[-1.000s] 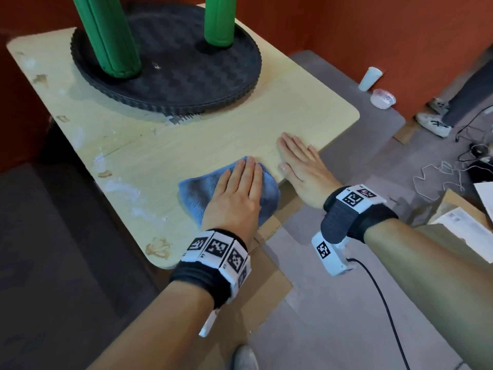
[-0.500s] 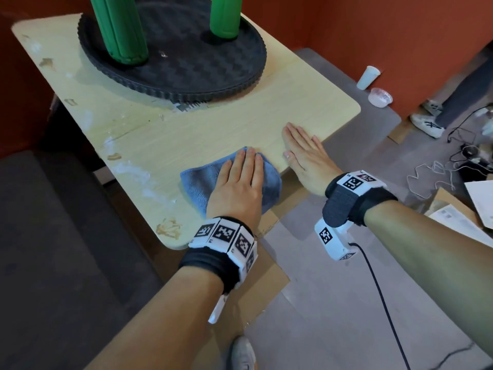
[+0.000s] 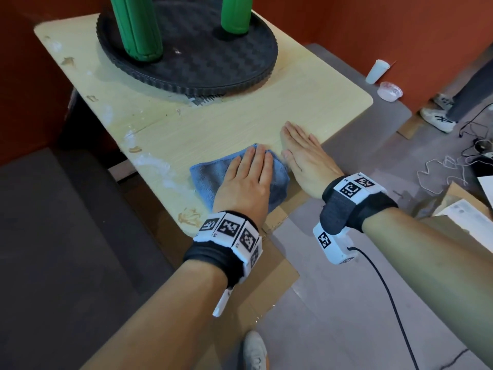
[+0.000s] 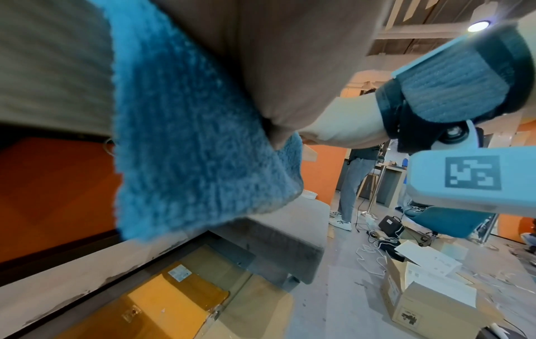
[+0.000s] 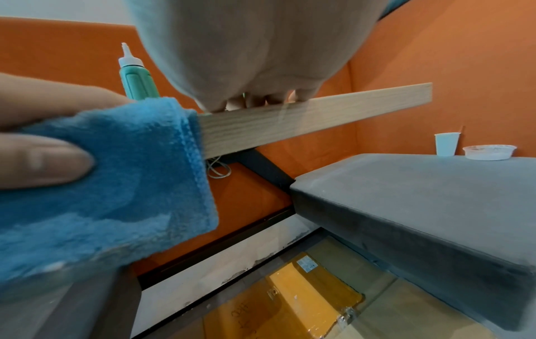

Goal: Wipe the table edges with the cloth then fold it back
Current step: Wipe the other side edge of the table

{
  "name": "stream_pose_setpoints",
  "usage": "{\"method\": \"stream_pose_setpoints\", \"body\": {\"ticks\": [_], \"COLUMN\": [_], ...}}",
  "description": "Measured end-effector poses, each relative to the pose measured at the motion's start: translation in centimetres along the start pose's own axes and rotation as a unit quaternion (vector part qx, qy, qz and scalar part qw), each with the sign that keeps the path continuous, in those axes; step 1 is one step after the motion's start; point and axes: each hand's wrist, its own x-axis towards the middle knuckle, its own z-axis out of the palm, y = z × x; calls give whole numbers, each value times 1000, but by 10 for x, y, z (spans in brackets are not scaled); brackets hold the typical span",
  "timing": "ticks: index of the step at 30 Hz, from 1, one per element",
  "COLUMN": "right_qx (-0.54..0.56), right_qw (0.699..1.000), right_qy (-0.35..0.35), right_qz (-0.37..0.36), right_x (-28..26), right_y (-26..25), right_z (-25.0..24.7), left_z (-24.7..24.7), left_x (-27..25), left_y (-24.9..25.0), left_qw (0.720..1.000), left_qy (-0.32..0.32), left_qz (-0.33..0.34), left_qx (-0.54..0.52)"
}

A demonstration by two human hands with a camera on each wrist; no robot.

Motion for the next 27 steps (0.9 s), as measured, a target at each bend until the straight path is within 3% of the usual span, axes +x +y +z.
{"method": "stream_pose_setpoints", "body": {"ticks": [23,27], "right_qx": [33,36], "right_qw": [999,999], "right_qy": [-22,-16], "right_qz": [-3,19], "right_x": [-11,-10], "right_y": [-8,-14], "right_z": [-3,-2], "left_z": [-2,-8], "left_x": [-38,-24], "left_y": [-18,-12], "left_qw": [999,999], "left_qy": [-31,-27], "left_qz": [37,33], "left_qx": [11,7]}}
